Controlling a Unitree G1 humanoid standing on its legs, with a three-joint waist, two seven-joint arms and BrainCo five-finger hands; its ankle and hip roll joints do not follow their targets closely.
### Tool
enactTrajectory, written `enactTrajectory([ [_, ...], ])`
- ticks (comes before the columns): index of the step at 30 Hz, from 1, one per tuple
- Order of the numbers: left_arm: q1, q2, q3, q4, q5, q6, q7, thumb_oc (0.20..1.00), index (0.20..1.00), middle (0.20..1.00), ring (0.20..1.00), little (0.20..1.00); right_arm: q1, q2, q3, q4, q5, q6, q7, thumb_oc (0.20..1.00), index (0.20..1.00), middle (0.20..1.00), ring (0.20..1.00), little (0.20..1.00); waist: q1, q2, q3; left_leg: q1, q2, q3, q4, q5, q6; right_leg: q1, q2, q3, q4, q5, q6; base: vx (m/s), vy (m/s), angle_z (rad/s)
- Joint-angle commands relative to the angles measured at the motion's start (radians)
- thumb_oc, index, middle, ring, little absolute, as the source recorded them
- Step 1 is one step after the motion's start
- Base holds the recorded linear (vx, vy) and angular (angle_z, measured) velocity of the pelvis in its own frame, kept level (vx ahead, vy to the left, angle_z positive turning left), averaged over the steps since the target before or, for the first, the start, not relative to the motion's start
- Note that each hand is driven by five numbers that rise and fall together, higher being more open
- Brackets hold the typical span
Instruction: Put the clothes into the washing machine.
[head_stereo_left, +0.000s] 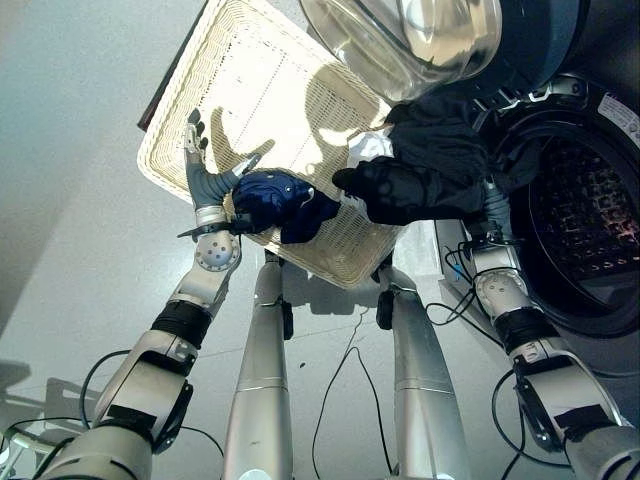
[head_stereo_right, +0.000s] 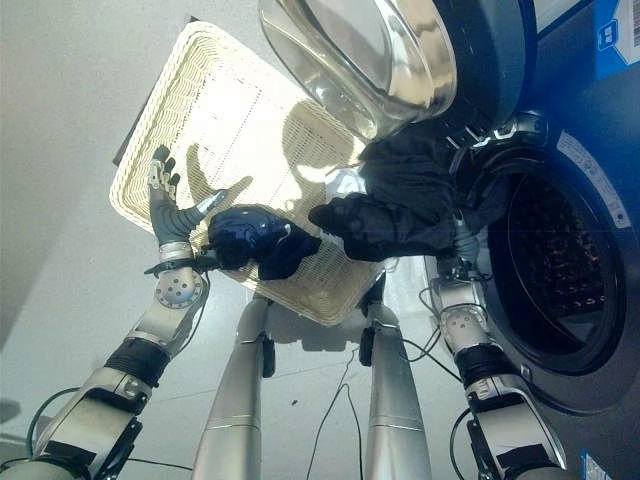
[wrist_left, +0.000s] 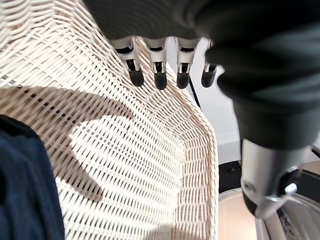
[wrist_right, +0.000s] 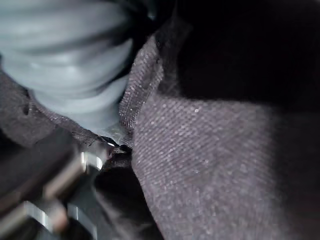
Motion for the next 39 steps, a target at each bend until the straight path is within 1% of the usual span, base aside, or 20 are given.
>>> enactTrajectory([
  [1, -0.067, 0.001, 0.003, 0.033, -0.039, -0.070, 0.029, 1.000, 1.000, 1.000, 1.000, 1.000, -0.003, -0.093, -0.035, 0.102, 0.080, 0.026, 0.024, 0.200, 0.200, 0.200, 0.200, 0.200, -0.014, 0.032, -0.021, -0.036, -0.078, 0.040, 0.086, -0.067, 0.040, 0.048, 0.051, -0.074, -0.272, 0.242, 0.062, 0.02, 0.021, -0.05],
  [7, -0.100, 0.012, -0.028, 0.090, 0.017, -0.041, 0.018, 1.000, 1.000, 1.000, 1.000, 1.000, -0.044, -0.117, -0.083, 0.233, 0.140, 0.012, -0.062, 0.200, 0.200, 0.200, 0.200, 0.200, -0.012, 0.042, -0.021, -0.044, -0.077, 0.041, 0.097, -0.071, 0.042, 0.039, 0.054, -0.071, -0.262, 0.237, 0.058, 0.01, 0.008, -0.03],
  [8, -0.112, 0.025, -0.053, 0.114, 0.066, -0.020, 0.010, 1.000, 1.000, 1.000, 1.000, 1.000, -0.062, -0.144, -0.104, 0.279, 0.140, -0.010, -0.124, 0.200, 0.200, 0.200, 0.200, 0.200, -0.012, 0.044, -0.021, -0.042, -0.075, 0.040, 0.097, -0.072, 0.041, 0.041, 0.054, -0.071, -0.260, 0.236, 0.059, 0.00, 0.000, 0.00],
  [10, -0.119, 0.052, -0.103, 0.147, 0.082, 0.011, -0.055, 1.000, 1.000, 1.000, 1.000, 1.000, -0.115, -0.240, -0.141, 0.329, 0.114, -0.113, -0.292, 0.200, 0.200, 0.200, 0.200, 0.200, -0.010, 0.046, -0.021, -0.041, -0.069, 0.039, 0.103, -0.075, 0.037, 0.046, 0.051, -0.073, -0.260, 0.239, 0.063, 0.01, -0.003, -0.05],
  [13, -0.088, 0.097, -0.148, 0.144, 0.095, 0.017, -0.059, 1.000, 1.000, 1.000, 1.000, 1.000, -0.138, -0.347, -0.162, 0.335, 0.114, -0.242, -0.399, 0.200, 0.200, 0.200, 0.200, 0.200, -0.012, 0.041, -0.021, -0.047, -0.065, 0.035, 0.110, -0.082, 0.039, 0.046, 0.051, -0.074, -0.264, 0.243, 0.066, 0.01, -0.027, -0.08],
  [16, -0.050, 0.142, -0.176, 0.121, 0.096, 0.027, -0.044, 1.000, 1.000, 1.000, 1.000, 1.000, -0.150, -0.431, -0.190, 0.261, 0.001, -0.444, -0.632, 0.200, 0.200, 0.200, 0.200, 0.200, -0.014, 0.031, -0.021, -0.042, -0.065, 0.026, 0.108, -0.095, 0.042, 0.054, 0.055, -0.071, -0.278, 0.246, 0.070, 0.00, -0.025, -0.02],
  [19, -0.037, 0.174, -0.182, 0.119, 0.099, 0.025, -0.057, 1.000, 1.000, 1.000, 1.000, 1.000, -0.178, -0.522, -0.217, 0.241, -0.109, -0.530, -0.808, 0.200, 0.200, 0.200, 0.200, 0.200, -0.019, 0.023, -0.021, -0.033, -0.065, 0.021, 0.097, -0.100, 0.041, 0.061, 0.058, -0.069, -0.293, 0.249, 0.073, 0.00, 0.000, 0.00],
  [20, -0.035, 0.183, -0.183, 0.122, 0.102, 0.024, -0.066, 1.000, 1.000, 1.000, 1.000, 1.000, -0.181, -0.545, -0.229, 0.245, -0.123, -0.546, -0.820, 0.200, 0.200, 0.200, 0.200, 0.200, -0.021, 0.021, -0.021, -0.029, -0.064, 0.020, 0.093, -0.101, 0.041, 0.065, 0.058, -0.068, -0.298, 0.250, 0.073, 0.00, 0.000, 0.00],
  [22, -0.045, 0.212, -0.190, 0.133, 0.116, 0.020, -0.097, 1.000, 1.000, 1.000, 1.000, 1.000, -0.184, -0.597, -0.251, 0.256, -0.171, -0.544, -0.849, 0.200, 0.200, 0.200, 0.200, 0.200, -0.026, 0.013, -0.021, -0.035, -0.065, 0.015, 0.089, -0.093, 0.041, 0.060, 0.058, -0.067, -0.303, 0.258, 0.072, 0.00, -0.001, -0.02],
  [23, -0.042, 0.217, -0.195, 0.135, 0.120, 0.019, -0.104, 1.000, 1.000, 1.000, 1.000, 1.000, -0.180, -0.607, -0.253, 0.261, -0.182, -0.536, -0.852, 0.351, 0.351, 0.351, 0.351, 0.351, -0.026, 0.012, -0.021, -0.025, -0.064, 0.014, 0.089, -0.102, 0.041, 0.069, 0.060, -0.067, -0.301, 0.250, 0.074, 0.00, 0.000, 0.00],
  [24, -0.049, 0.227, -0.200, 0.139, 0.127, 0.018, -0.117, 1.000, 1.000, 1.000, 1.000, 1.000, -0.184, -0.627, -0.258, 0.271, -0.195, -0.522, -0.852, 0.649, 0.649, 0.649, 0.649, 0.649, -0.028, 0.009, -0.021, -0.030, -0.066, 0.013, 0.085, -0.094, 0.043, 0.064, 0.058, -0.068, -0.306, 0.258, 0.072, 0.00, 0.000, 0.00],
  [25, -0.055, 0.236, -0.209, 0.148, 0.137, 0.016, -0.132, 1.000, 1.000, 1.000, 1.000, 1.000, -0.189, -0.645, -0.253, 0.286, -0.197, -0.501, -0.853, 1.000, 1.000, 1.000, 1.000, 1.000, -0.026, 0.008, -0.021, -0.019, -0.066, 0.011, 0.084, -0.103, 0.045, 0.074, 0.060, -0.068, -0.307, 0.251, 0.073, 0.00, 0.000, 0.00],
  [27, -0.069, 0.247, -0.220, 0.160, 0.146, 0.008, -0.146, 1.000, 1.000, 1.000, 1.000, 1.000, -0.203, -0.660, -0.251, 0.304, -0.199, -0.476, -0.843, 1.000, 1.000, 1.000, 1.000, 1.000, -0.027, 0.006, -0.021, -0.027, -0.068, 0.010, 0.081, -0.092, 0.046, 0.068, 0.058, -0.070, -0.311, 0.259, 0.072, 0.00, 0.000, 0.00],
  [29, -0.083, 0.254, -0.234, 0.170, 0.150, 0.004, -0.175, 1.000, 1.000, 1.000, 1.000, 1.000, -0.199, -0.670, -0.240, 0.348, -0.164, -0.415, -0.788, 1.000, 1.000, 1.000, 1.000, 1.000, -0.025, 0.006, -0.021, -0.021, -0.069, 0.009, 0.080, -0.092, 0.046, 0.073, 0.054, -0.072, -0.312, 0.260, 0.073, 0.00, 0.000, 0.00],
  [32, -0.111, 0.264, -0.277, 0.167, 0.192, 0.011, -0.196, 1.000, 1.000, 1.000, 1.000, 1.000, -0.212, -0.665, -0.208, 0.381, -0.173, -0.367, -0.793, 1.000, 1.000, 1.000, 1.000, 1.000, -0.020, 0.010, -0.021, -0.022, -0.077, 0.005, 0.079, -0.092, 0.049, 0.072, 0.050, -0.075, -0.317, 0.264, 0.073, 0.00, 0.000, 0.00],
  [33, -0.121, 0.270, -0.310, 0.165, 0.233, 0.015, -0.193, 1.000, 1.000, 1.000, 1.000, 1.000, -0.211, -0.659, -0.186, 0.402, -0.206, -0.313, -0.809, 1.000, 1.000, 1.000, 1.000, 1.000, -0.017, 0.014, -0.021, -0.012, -0.078, 0.004, 0.080, -0.101, 0.051, 0.080, 0.050, -0.078, -0.315, 0.258, 0.076, 0.00, 0.000, 0.00],
  [34, -0.129, 0.273, -0.316, 0.164, 0.236, 0.015, -0.193, 1.000, 1.000, 1.000, 1.000, 1.000, -0.215, -0.659, -0.182, 0.406, -0.212, -0.307, -0.812, 1.000, 1.000, 1.000, 1.000, 1.000, -0.017, 0.014, -0.021, -0.022, -0.081, 0.005, 0.078, -0.091, 0.052, 0.071, 0.048, -0.079, -0.318, 0.268, 0.074, 0.01, -0.031, 0.04],
  [35, -0.145, 0.280, -0.349, 0.157, 0.239, 0.023, -0.212, 1.000, 1.000, 1.000, 1.000, 1.000, -0.217, -0.653, -0.150, 0.426, -0.246, -0.261, -0.824, 1.000, 1.000, 1.000, 1.000, 1.000, -0.013, 0.018, -0.021, -0.014, -0.082, 0.004, 0.082, -0.101, 0.053, 0.080, 0.047, -0.081, -0.316, 0.260, 0.076, -0.01, -0.016, 0.04],
  [37, -0.153, 0.283, -0.353, 0.154, 0.240, 0.026, -0.214, 1.000, 1.000, 1.000, 1.000, 1.000, -0.222, -0.654, -0.147, 0.429, -0.259, -0.246, -0.827, 1.000, 1.000, 1.000, 1.000, 1.000, -0.015, 0.018, -0.021, -0.024, -0.083, 0.005, 0.081, -0.091, 0.053, 0.071, 0.045, -0.082, -0.319, 0.270, 0.076, 0.00, 0.000, 0.00],
  [39, -0.173, 0.292, -0.396, 0.141, 0.253, 0.043, -0.237, 1.000, 1.000, 1.000, 1.000, 1.000, -0.226, -0.648, -0.094, 0.451, -0.356, -0.169, -0.846, 1.000, 1.000, 1.000, 1.000, 1.000, -0.010, 0.022, -0.021, -0.011, -0.085, 0.005, 0.087, -0.103, 0.056, 0.083, 0.044, -0.085, -0.316, 0.263, 0.077, 0.00, -0.019, 0.04],
])
